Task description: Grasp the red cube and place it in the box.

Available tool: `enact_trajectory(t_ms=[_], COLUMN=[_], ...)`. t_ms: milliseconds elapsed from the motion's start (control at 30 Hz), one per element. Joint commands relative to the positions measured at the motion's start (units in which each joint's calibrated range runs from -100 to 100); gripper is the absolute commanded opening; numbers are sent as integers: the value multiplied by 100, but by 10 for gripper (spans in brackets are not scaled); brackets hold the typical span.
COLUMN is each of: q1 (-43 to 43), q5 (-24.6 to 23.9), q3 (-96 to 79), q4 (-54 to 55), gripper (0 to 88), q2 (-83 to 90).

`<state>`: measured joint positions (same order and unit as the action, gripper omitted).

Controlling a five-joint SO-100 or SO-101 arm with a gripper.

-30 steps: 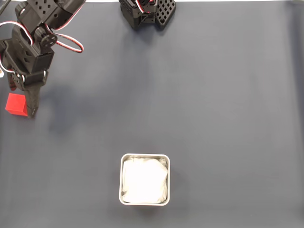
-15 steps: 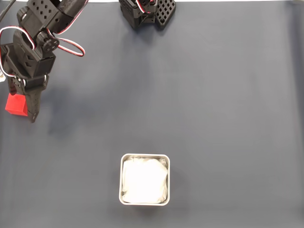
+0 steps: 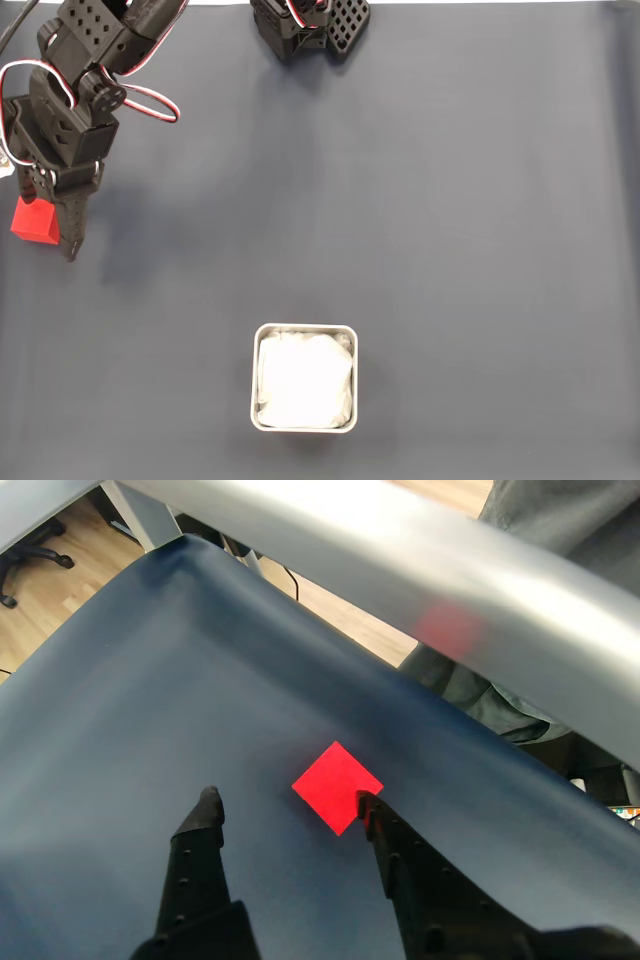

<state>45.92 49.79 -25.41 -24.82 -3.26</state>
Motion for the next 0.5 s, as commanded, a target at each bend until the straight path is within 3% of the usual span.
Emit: enact_trajectory(t_ms=[0, 467], q1=[202, 344], q5=[-44, 10], q3=[141, 132], q4=[64, 105], gripper=[315, 316], q2=[378, 196])
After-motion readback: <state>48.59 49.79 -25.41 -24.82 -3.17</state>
